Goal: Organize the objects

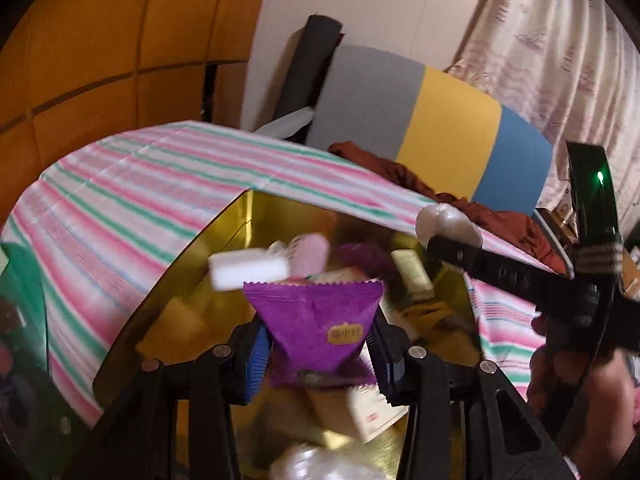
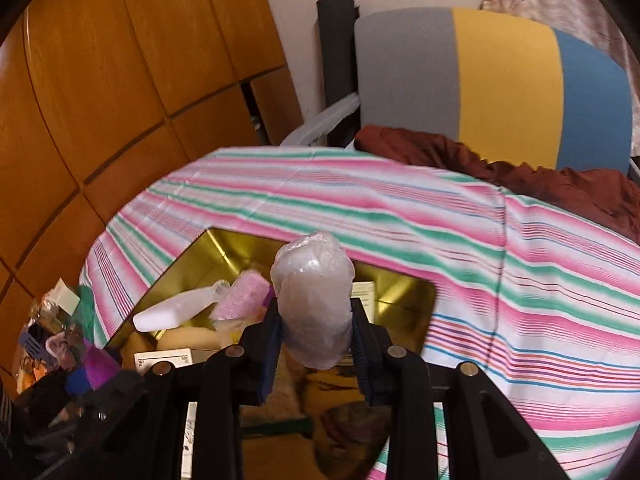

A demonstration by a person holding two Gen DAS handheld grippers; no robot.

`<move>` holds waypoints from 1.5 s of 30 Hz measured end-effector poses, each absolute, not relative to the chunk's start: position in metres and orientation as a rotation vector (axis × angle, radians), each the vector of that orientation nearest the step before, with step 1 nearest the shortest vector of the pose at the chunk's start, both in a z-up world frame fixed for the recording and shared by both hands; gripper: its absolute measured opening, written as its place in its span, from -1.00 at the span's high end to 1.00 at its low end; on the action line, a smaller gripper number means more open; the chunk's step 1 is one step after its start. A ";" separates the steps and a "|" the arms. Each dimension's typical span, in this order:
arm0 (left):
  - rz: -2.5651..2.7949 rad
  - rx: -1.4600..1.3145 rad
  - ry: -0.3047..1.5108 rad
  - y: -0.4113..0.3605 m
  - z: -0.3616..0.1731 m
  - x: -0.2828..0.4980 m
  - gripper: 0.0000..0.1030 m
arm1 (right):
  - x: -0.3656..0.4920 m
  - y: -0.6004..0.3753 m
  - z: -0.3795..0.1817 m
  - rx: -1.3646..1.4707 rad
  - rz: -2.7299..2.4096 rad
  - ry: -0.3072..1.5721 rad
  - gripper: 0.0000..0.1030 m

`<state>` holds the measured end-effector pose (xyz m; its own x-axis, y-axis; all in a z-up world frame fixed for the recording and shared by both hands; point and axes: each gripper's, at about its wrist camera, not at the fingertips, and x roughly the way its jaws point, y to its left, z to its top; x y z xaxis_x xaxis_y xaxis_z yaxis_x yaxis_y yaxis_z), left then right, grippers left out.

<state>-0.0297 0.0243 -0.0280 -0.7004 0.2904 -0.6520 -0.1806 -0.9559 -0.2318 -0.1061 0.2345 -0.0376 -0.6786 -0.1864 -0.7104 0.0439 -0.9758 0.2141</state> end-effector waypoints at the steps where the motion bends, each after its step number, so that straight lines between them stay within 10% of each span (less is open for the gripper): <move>1: 2.680 -1.069 -0.222 0.022 -0.030 -0.030 0.13 | -0.109 0.231 -0.042 1.215 -2.740 -0.267 0.40; 34: 2.685 -1.156 -0.234 -0.003 -0.050 -0.009 0.10 | -0.083 0.208 -0.038 1.272 -2.764 -0.272 0.08; 36: 2.673 -1.182 -0.254 -0.004 -0.054 -0.011 -0.16 | -0.081 0.205 -0.037 1.275 -2.765 -0.247 0.08; 38: 2.696 -1.190 -0.242 -0.004 -0.054 -0.011 -0.84 | -0.079 0.201 -0.034 1.265 -2.764 -0.221 0.06; 45: 2.838 -1.192 -0.178 -0.008 -0.033 -0.006 -1.00 | -0.069 0.193 -0.025 1.229 -2.803 -0.159 0.03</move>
